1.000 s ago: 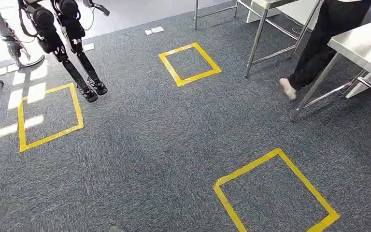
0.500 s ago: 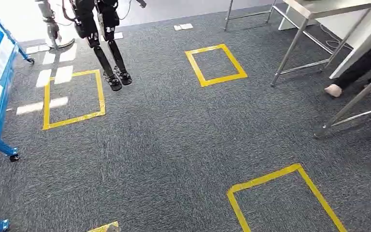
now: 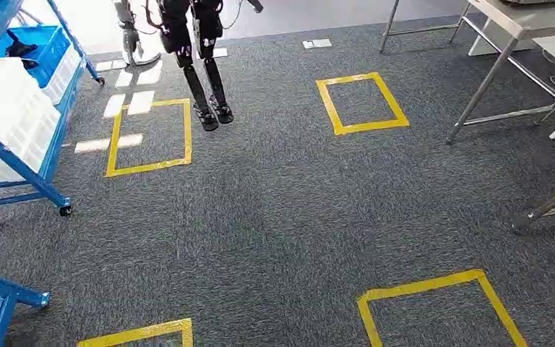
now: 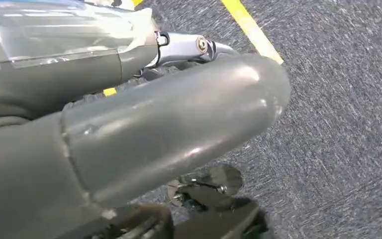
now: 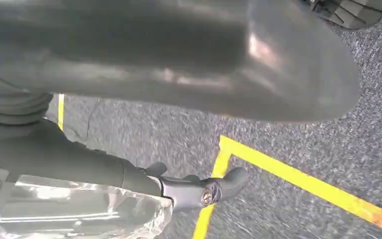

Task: Take the parts from the cabinet and place them on the table.

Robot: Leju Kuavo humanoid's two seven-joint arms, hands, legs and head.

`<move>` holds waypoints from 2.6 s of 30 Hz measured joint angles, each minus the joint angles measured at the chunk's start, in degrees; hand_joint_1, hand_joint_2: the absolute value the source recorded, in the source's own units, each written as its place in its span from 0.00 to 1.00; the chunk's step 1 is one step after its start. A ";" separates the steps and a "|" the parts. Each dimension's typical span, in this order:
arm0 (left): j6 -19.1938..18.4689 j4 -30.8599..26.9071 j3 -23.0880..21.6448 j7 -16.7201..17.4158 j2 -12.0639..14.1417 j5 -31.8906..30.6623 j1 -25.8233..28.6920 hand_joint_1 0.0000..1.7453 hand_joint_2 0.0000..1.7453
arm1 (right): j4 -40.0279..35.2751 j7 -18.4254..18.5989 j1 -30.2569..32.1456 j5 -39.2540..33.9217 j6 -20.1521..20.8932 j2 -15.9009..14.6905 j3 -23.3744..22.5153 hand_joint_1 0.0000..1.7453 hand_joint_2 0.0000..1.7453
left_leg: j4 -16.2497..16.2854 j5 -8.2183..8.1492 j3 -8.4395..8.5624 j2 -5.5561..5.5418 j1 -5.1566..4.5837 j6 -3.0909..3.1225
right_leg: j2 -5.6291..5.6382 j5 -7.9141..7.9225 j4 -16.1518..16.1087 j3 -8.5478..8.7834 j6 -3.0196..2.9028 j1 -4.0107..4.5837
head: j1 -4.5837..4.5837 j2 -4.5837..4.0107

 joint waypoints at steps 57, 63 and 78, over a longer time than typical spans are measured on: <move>-4.50 0.11 3.28 19.15 1.09 2.19 1.06 0.00 0.00 | 0.09 0.87 -0.33 0.00 0.42 0.07 2.97 0.00 0.00 | -14.41 8.04 7.15 -6.47 0.45 0.27 | 2.05 -0.56 0.65 -0.04 1.34 -1.18 | 0.33 0.00; -4.61 0.13 4.02 20.06 1.09 2.95 1.30 0.00 0.00 | 0.09 0.98 0.03 0.00 0.90 0.00 3.54 0.00 0.00 | 4.00 -1.24 -1.30 0.19 0.21 -0.11 | -1.85 -0.52 0.72 -0.25 0.07 0.20 | -0.09 0.00; -5.55 0.13 5.71 23.61 1.49 3.72 1.27 0.00 0.00 | 0.09 1.53 -0.20 -0.04 1.27 0.02 5.22 0.00 0.00 | -15.25 7.51 8.42 -1.62 -0.19 3.09 | 0.75 -9.02 18.92 -7.94 1.38 0.07 | 0.39 0.00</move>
